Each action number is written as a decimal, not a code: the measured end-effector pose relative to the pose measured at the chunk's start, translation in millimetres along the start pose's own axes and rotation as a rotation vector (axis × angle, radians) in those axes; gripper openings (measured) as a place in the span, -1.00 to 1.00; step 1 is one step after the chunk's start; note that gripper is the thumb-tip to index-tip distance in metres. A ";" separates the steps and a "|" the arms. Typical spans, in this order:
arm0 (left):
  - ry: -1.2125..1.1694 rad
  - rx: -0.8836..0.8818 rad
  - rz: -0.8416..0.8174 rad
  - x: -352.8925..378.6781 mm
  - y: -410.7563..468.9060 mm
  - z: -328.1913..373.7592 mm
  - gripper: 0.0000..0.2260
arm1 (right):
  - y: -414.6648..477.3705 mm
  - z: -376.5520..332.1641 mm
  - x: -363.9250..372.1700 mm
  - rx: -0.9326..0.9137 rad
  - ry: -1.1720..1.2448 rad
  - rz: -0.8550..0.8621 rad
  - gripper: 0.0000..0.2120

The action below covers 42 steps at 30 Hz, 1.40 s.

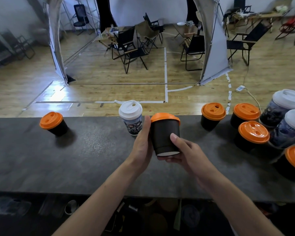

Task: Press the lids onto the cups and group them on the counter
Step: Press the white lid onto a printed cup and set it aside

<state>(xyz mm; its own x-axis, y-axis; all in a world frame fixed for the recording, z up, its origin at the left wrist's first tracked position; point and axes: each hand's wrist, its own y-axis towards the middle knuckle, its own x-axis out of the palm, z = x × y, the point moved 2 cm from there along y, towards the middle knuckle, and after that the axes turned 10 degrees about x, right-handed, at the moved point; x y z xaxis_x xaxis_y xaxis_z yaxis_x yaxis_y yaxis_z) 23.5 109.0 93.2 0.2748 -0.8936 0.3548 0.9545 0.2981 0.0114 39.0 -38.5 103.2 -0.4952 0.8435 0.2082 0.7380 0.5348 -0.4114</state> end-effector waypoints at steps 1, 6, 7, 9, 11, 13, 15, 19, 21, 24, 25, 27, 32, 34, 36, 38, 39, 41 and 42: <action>0.002 0.020 -0.022 0.8 -0.9 4.0 -0.24 | -4.6 -4.5 2.6 -0.001 0.011 -0.001 -0.39; 0.149 0.133 -0.121 -1.4 -1.8 22.8 -0.50 | -18.3 -14.9 11.0 0.059 0.106 -0.040 -0.38; 0.208 0.151 -0.118 -1.7 -1.9 25.2 -0.56 | -19.2 -14.5 11.8 0.065 0.100 -0.029 -0.37; 0.258 0.162 -0.109 -1.4 -2.3 28.3 -0.51 | -21.5 -15.3 14.2 0.076 0.120 -0.020 -0.34; 0.219 0.143 -0.168 0.4 -3.4 33.0 -0.46 | -24.5 -17.3 18.5 0.138 0.258 -0.127 -0.36; 0.113 0.128 -0.246 2.1 -5.5 37.5 -0.48 | -28.0 -19.8 23.3 0.218 0.436 -0.288 -0.33; 0.073 0.100 -0.255 1.6 -5.2 40.7 -0.46 | -29.6 -19.0 22.3 0.252 0.448 -0.355 -0.28; 0.189 0.116 -0.201 0.2 -3.2 41.7 -0.52 | -30.4 -17.2 19.6 0.222 0.311 -0.290 -0.24; 0.157 0.098 -0.225 -0.4 -3.0 39.5 -0.51 | -30.4 -18.2 21.6 0.212 0.311 -0.260 -0.29; 0.076 0.058 -0.239 -1.1 -2.1 39.3 -0.44 | -27.6 -18.2 24.5 0.238 0.354 -0.256 -0.24; 0.070 0.053 -0.239 -2.2 -0.4 39.4 -0.42 | -25.9 -18.2 24.4 0.239 0.347 -0.264 -0.22; 0.060 0.051 -0.235 -2.3 2.1 42.1 -0.40 | -23.2 -17.8 22.8 0.230 0.321 -0.272 -0.19; 0.076 0.074 -0.196 -3.6 3.0 41.5 -0.40 | -19.5 -15.4 23.4 0.158 0.265 -0.213 -0.31; 0.054 0.073 -0.221 -4.2 -1.1 39.6 -0.43 | -18.1 -13.3 24.2 0.131 0.289 -0.206 -0.36; 0.039 0.072 -0.261 -4.6 -4.6 37.8 -0.53 | -16.4 -10.9 24.3 0.124 0.330 -0.217 -0.38; 0.021 0.059 -0.254 -6.5 -7.4 37.1 -0.57 | -17.2 -9.6 25.3 0.129 0.346 -0.234 -0.36; 0.024 0.060 -0.237 -7.5 -7.9 38.4 -0.55 | -17.7 -9.7 25.7 0.123 0.330 -0.236 -0.34; 0.078 0.096 -0.210 -9.4 -9.4 42.0 -0.49 | -19.0 -9.7 27.6 0.106 0.267 -0.200 -0.30; 0.110 0.114 -0.216 -9.3 -9.9 43.5 -0.48 | -19.2 -8.9 29.0 0.102 0.242 -0.169 -0.30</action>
<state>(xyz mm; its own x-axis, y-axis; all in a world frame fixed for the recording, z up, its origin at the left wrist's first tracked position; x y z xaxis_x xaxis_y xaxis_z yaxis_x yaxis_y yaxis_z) 6.4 129.0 130.4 0.0828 -0.9700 0.2287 0.9749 0.1265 0.1835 14.6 -23.9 125.1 -0.4743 0.7368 0.4819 0.5983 0.6713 -0.4375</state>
